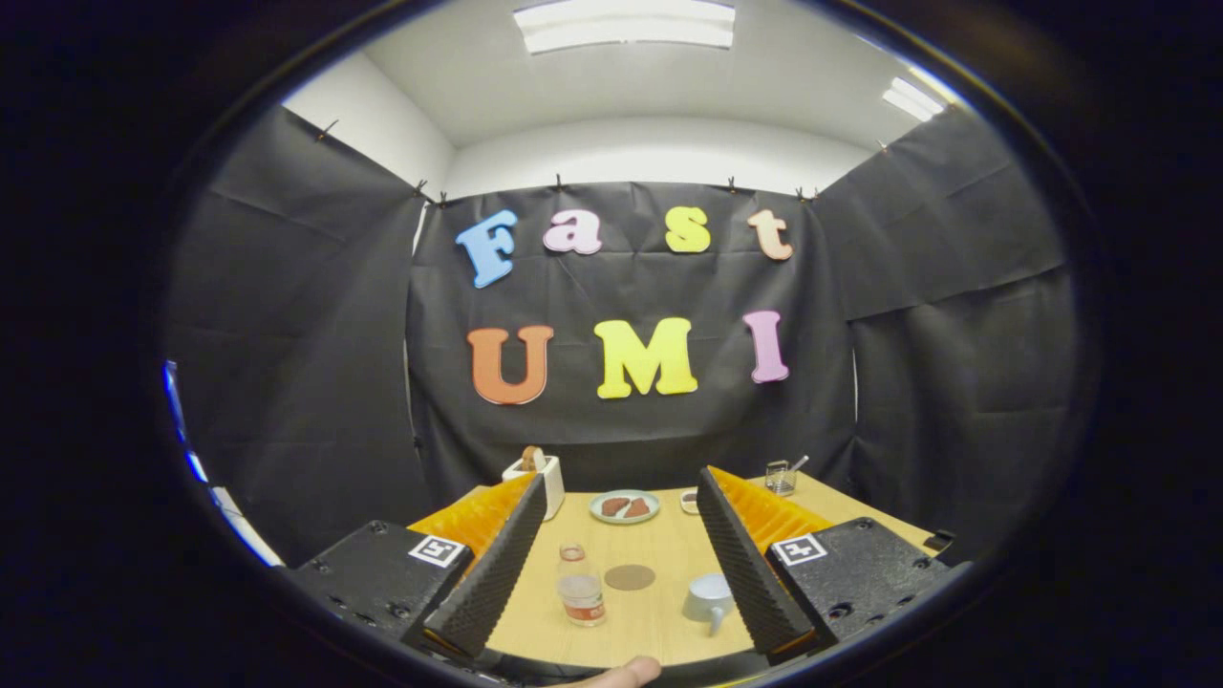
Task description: Take the bottle from table, then pour the juice into the cup, finally place the bottle on the coaster
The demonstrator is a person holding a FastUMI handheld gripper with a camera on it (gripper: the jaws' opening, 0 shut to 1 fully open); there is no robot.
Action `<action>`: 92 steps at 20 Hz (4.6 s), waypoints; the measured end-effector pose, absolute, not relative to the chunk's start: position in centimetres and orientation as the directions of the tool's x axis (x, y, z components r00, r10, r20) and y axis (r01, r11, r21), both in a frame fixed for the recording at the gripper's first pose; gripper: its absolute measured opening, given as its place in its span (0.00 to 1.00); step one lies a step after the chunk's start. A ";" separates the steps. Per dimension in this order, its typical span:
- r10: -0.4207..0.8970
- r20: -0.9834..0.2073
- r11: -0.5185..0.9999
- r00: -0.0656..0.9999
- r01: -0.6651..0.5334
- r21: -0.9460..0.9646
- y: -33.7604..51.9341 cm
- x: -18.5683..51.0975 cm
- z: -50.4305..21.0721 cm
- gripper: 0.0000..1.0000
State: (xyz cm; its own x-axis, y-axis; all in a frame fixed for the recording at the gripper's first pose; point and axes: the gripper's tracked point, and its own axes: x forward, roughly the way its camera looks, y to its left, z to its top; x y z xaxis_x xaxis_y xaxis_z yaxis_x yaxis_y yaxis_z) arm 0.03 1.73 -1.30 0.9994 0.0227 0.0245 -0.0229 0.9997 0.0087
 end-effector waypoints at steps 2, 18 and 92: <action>0.026 0.021 1.000 0.999 -0.026 0.006 2.1 0.2 -2.0 1.00; 0.038 -0.035 0.999 0.999 -0.039 -0.031 5.2 5.5 -13.0 1.00; 0.159 -0.143 0.161 0.977 0.118 0.980 3.1 16.8 -23.1 0.79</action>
